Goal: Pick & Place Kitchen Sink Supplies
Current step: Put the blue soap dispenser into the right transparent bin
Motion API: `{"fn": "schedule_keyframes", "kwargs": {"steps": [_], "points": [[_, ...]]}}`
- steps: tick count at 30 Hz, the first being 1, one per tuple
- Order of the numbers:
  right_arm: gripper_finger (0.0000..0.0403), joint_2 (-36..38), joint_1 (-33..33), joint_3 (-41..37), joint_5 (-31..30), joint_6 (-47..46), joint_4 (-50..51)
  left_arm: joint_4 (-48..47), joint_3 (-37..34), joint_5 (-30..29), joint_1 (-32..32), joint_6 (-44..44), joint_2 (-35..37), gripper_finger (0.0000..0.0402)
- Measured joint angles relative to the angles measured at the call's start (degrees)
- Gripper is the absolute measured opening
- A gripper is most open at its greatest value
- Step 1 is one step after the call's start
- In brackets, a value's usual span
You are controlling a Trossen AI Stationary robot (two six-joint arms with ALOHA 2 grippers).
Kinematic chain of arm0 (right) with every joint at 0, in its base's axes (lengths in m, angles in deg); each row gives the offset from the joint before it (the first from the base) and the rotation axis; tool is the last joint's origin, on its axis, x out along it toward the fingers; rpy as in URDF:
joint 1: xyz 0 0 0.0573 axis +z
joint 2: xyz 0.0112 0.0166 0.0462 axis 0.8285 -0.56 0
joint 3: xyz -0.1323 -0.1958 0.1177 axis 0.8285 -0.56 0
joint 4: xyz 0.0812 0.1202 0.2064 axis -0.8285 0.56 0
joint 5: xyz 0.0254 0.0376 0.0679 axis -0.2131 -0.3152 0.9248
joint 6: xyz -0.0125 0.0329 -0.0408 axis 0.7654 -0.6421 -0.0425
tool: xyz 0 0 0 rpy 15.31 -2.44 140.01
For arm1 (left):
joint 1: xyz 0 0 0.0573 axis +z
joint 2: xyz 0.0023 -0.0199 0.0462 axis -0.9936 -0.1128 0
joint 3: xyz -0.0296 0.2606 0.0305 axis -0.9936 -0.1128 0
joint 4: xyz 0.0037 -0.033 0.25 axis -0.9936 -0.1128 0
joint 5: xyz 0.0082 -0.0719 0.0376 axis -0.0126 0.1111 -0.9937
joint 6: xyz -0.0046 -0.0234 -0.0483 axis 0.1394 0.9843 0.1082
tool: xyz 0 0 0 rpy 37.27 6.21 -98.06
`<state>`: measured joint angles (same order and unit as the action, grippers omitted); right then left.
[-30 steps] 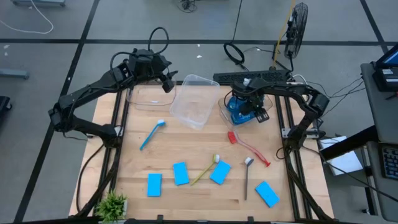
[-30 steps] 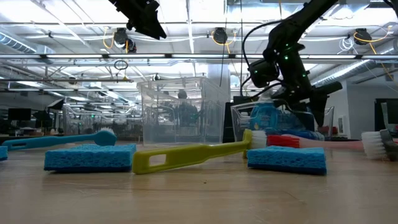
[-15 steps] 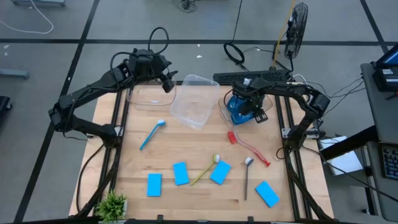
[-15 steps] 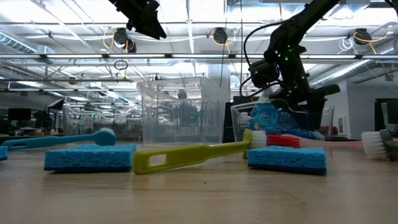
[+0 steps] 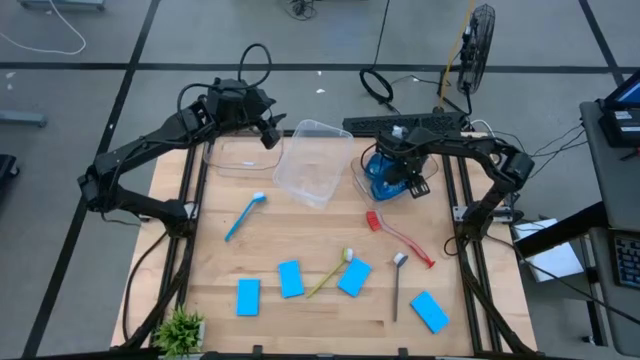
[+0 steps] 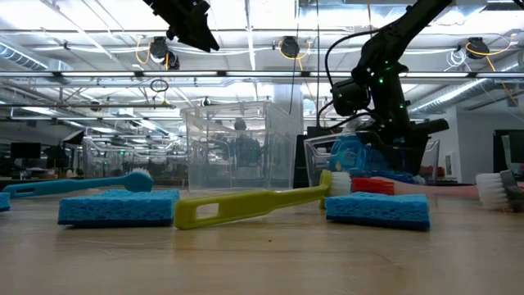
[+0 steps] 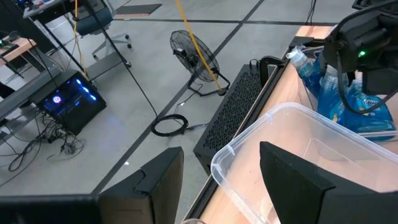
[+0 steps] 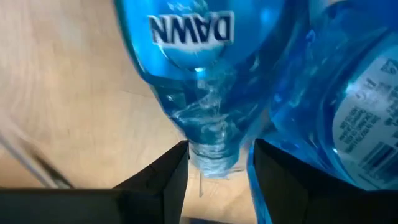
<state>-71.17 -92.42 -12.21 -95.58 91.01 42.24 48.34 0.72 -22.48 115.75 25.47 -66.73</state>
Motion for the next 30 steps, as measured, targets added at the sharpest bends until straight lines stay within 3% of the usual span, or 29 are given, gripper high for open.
{"fn": "schedule_keyframes", "kwargs": {"steps": [18, 26, 30], "points": [[0.0169, 0.0, -0.3, -0.2, 3.1, 3.1, -0.8, 0.1, 0.0, 0.0, 0.0, 0.8, 0.0, 0.0214], [0.0169, 0.0, -0.3, -0.2, 2.9, 2.7, -0.8, 0.1, 0.0, 0.0, 0.0, 0.6, 0.0, 0.0214], [0.0169, -0.1, -0.3, -0.2, 0.0, 1.2, -1.0, 0.5, 0.0, 0.0, 0.0, 0.6, 0.0, 0.0214]]}}
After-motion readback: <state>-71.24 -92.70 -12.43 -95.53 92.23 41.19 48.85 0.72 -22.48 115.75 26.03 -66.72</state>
